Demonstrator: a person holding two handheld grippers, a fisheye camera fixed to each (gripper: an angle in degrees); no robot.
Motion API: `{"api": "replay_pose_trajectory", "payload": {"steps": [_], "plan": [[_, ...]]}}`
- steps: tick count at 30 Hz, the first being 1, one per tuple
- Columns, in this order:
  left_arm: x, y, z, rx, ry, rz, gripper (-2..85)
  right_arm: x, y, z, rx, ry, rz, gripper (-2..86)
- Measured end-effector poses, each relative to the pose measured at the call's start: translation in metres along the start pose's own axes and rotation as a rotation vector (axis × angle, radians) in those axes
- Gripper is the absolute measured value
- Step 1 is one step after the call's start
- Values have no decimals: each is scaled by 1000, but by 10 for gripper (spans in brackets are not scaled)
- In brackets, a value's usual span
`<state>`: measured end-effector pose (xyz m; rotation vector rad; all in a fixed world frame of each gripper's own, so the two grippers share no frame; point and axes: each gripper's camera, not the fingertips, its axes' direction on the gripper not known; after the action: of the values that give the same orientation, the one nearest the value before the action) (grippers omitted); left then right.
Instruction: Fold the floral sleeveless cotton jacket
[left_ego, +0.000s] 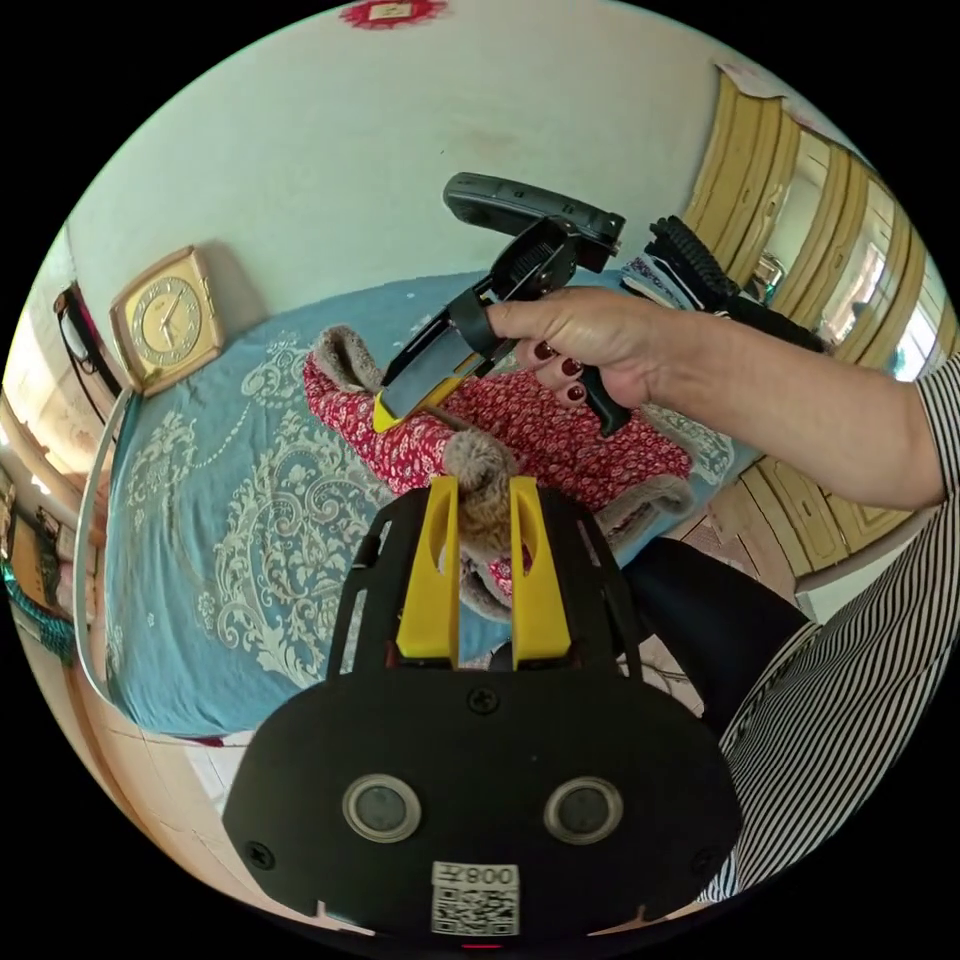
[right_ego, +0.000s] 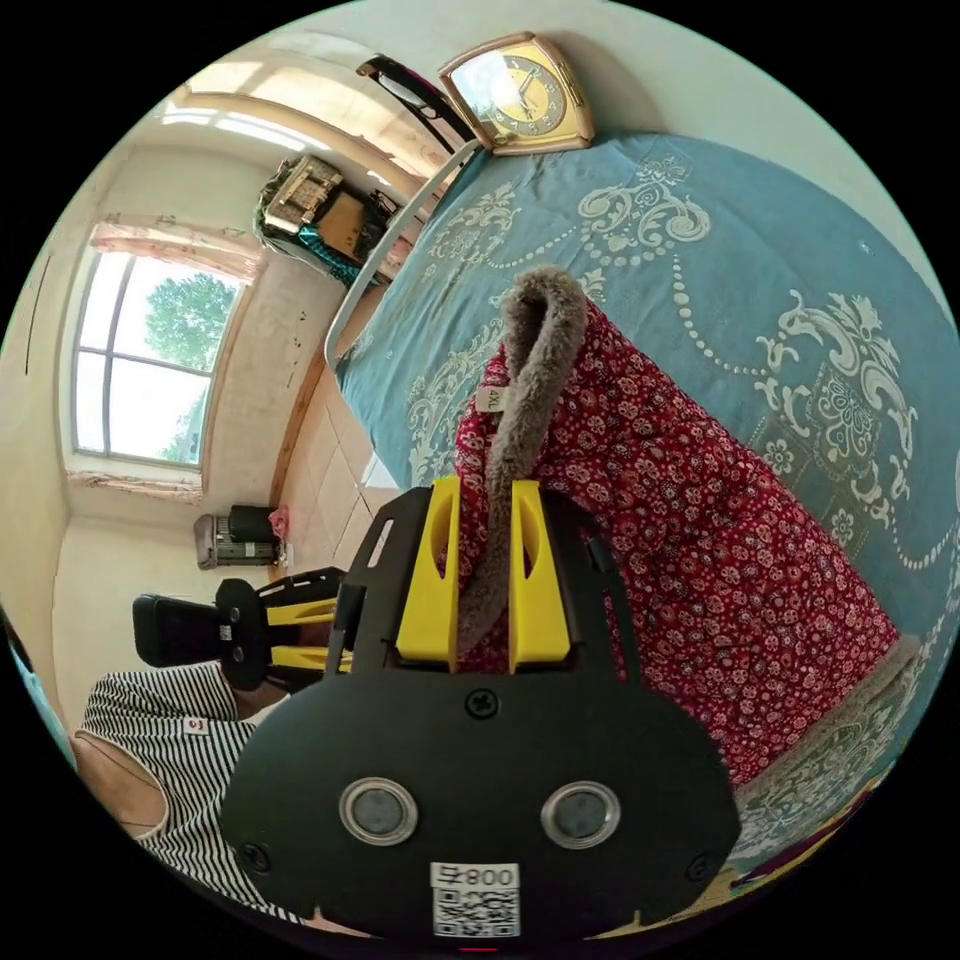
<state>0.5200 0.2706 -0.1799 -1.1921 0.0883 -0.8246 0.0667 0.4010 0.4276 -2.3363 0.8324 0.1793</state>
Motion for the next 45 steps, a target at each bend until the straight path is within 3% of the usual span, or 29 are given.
{"api": "replay_pose_trajectory", "payload": {"steps": [8, 16, 32, 39, 45], "plan": [[107, -83, -30, 32, 99, 183, 80, 98, 139, -116, 203, -225, 46, 78], [219, -173, -6, -33, 131, 324, 82, 205, 265, -187, 318, -242, 129, 75], [334, -284, 117, -304, 301, 367, 87, 423, 426, -187, 339, -436, 387, 53], [353, -301, 126, -295, 294, 368, 82, 401, 488, -225, 546, -362, 343, 7], [365, -308, 90, -190, 293, 425, 44, 355, 437, -165, 203, -107, 217, 1]]}}
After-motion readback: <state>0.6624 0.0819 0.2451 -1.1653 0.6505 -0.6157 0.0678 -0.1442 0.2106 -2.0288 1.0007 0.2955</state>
